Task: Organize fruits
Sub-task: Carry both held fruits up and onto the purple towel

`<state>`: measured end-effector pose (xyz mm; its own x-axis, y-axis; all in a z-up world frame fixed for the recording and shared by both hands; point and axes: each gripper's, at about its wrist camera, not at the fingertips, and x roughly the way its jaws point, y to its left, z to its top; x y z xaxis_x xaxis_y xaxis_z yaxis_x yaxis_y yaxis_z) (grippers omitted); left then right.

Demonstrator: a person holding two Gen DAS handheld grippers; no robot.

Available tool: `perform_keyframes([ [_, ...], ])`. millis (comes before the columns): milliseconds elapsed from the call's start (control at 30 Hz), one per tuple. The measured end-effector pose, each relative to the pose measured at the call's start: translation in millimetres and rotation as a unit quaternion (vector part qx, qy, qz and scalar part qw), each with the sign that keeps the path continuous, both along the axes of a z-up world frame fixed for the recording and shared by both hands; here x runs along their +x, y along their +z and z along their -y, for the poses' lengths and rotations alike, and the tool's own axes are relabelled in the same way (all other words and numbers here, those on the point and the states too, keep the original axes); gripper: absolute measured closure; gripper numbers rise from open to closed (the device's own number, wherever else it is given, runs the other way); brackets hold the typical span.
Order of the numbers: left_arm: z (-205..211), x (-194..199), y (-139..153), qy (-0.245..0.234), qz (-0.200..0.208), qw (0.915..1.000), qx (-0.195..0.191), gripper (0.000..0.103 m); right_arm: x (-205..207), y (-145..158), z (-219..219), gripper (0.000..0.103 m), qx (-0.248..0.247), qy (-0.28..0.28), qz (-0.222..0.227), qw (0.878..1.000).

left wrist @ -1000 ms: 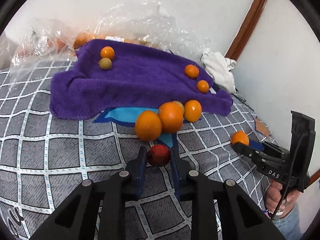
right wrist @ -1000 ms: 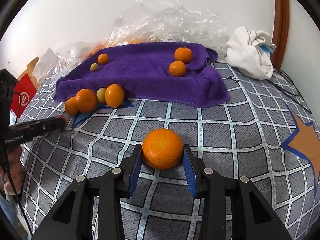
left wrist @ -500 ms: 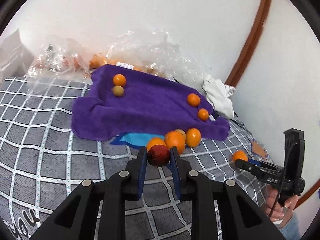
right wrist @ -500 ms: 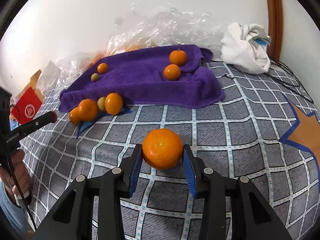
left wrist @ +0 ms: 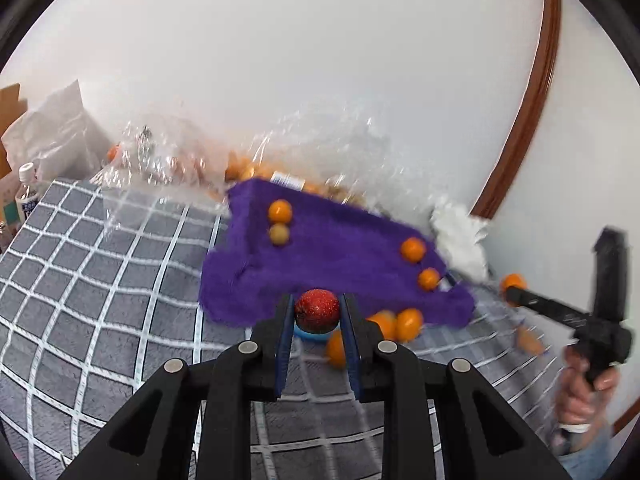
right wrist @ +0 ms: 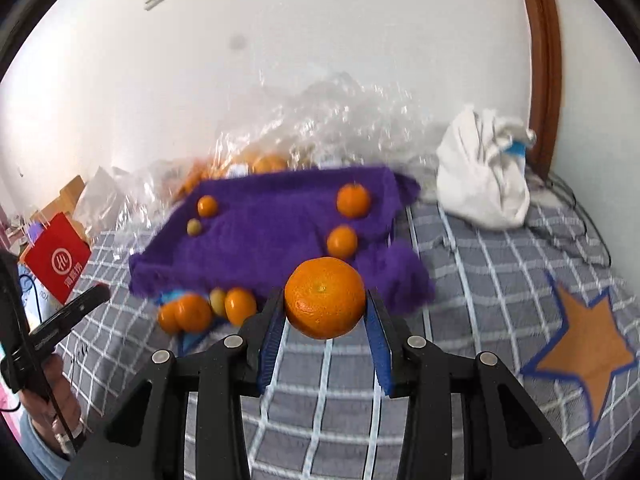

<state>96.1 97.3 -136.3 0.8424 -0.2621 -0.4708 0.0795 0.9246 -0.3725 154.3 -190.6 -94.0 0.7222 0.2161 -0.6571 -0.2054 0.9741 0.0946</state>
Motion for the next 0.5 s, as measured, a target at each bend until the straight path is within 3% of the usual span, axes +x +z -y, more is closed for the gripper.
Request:
perform_keyframes([
  [300, -6.0, 30.0, 57.1, 0.035, 0.022, 0.9985, 0.037, 0.081, 56.1, 2.7, -4.4, 0.063, 0.003, -0.013, -0.015, 1.000],
  [400, -4.3, 55.4, 59.4, 0.043, 0.017, 0.9986, 0.025, 0.081, 69.6, -3.2, -3.1, 0.063, -0.001, -0.019, -0.018, 1.000],
  [500, 1.5, 81.4, 42.3, 0.063, 0.022, 0.9975, 0.024, 0.081, 76.8, -19.7, -1.1, 0.063, -0.014, -0.029, -0.017, 0.999],
])
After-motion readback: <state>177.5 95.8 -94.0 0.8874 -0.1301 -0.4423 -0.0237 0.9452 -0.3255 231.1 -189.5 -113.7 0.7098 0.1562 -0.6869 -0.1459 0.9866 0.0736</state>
